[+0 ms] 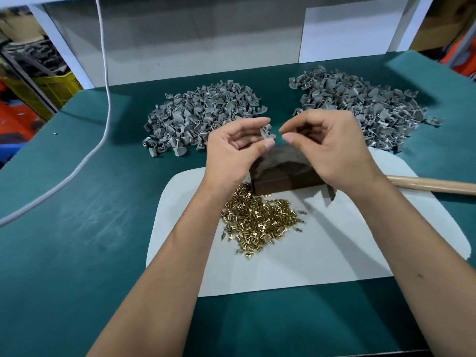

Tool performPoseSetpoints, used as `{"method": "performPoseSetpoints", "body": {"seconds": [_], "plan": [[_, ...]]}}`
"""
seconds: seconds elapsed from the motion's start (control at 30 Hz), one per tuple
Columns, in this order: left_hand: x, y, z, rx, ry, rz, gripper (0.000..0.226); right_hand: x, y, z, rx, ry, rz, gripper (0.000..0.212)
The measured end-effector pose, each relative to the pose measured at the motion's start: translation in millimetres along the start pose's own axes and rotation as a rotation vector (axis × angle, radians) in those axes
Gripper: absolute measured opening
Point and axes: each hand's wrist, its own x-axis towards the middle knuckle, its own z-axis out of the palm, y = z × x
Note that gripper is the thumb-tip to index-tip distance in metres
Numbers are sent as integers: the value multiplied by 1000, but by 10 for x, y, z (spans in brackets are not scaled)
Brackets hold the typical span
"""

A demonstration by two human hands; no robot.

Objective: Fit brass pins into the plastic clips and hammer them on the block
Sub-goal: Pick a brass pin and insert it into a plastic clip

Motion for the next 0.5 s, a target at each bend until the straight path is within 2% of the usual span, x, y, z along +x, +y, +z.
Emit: {"method": "performPoseSetpoints", "body": {"seconds": [0.17, 0.3, 0.5], "plan": [[-34, -5, 72, -7, -86, 21, 39, -85, 150, 22, -34, 45, 22, 15], [-39, -11, 84, -4, -88, 6, 39, -107, 158, 37, 4, 105, -39, 17], [-46, 1, 93, -2, -119, -5, 41, -111, 160, 55, -87, 131, -112, 22]]}}
